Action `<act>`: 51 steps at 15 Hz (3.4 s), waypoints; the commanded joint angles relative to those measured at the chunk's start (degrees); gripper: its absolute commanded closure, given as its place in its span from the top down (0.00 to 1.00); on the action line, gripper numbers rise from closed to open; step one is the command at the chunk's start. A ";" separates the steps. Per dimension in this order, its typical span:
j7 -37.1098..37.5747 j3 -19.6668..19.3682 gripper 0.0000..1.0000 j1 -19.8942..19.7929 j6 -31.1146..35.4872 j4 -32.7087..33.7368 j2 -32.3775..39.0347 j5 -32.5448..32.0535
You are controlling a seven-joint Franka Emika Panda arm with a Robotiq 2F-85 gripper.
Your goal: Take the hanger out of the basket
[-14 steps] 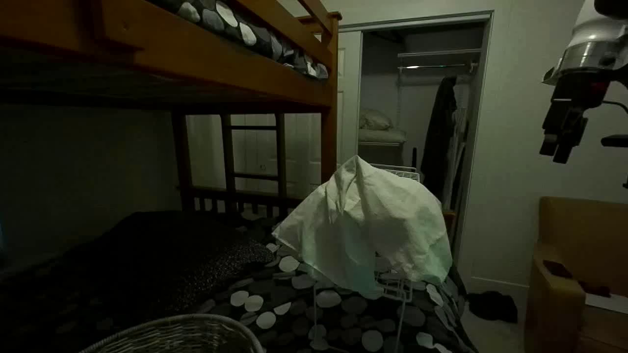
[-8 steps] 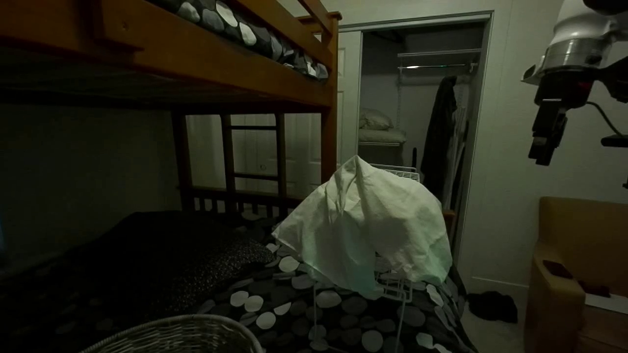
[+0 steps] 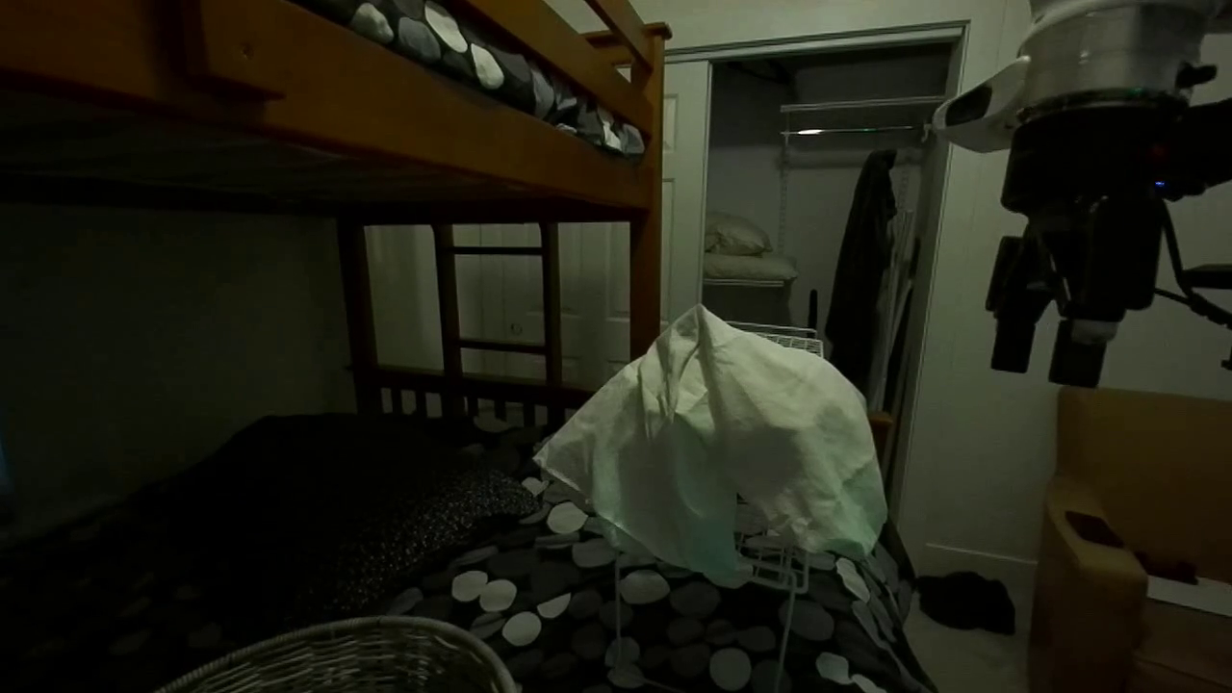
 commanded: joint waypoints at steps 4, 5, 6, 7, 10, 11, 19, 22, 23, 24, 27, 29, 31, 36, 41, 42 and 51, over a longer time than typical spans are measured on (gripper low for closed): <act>0.29 3.41 1.00 6.01 1.70 0.09 0.23 1.65; 1.46 3.00 1.00 5.38 0.88 -0.27 -0.05 1.96; 0.07 3.22 1.00 6.83 5.39 -1.43 2.65 5.72; 0.16 4.04 1.00 7.10 8.93 -1.86 4.38 8.18; -3.64 8.58 1.00 6.90 25.56 -2.31 13.24 19.56; -4.11 9.47 1.00 8.06 30.70 -1.45 17.57 22.05; -7.67 14.35 1.00 17.55 52.20 3.57 35.95 29.74; -8.34 15.37 1.00 18.78 54.79 6.62 42.07 30.35; -8.66 15.32 1.00 18.67 54.76 7.13 42.68 30.42; -7.93 16.93 1.00 18.38 61.87 7.22 45.10 29.67; -12.94 20.31 1.00 16.25 77.68 10.98 53.73 27.18; -16.40 19.83 1.00 17.01 83.42 14.01 60.27 24.37; -20.33 19.75 1.00 17.78 82.19 18.83 66.24 23.94; -22.77 19.30 0.85 17.83 77.41 30.40 77.80 17.97; -23.01 17.45 0.76 20.36 78.27 41.01 86.52 13.45; -22.36 16.47 0.79 21.18 77.98 42.52 87.74 12.22; -4.78 15.28 0.67 20.76 79.03 51.85 96.89 -14.00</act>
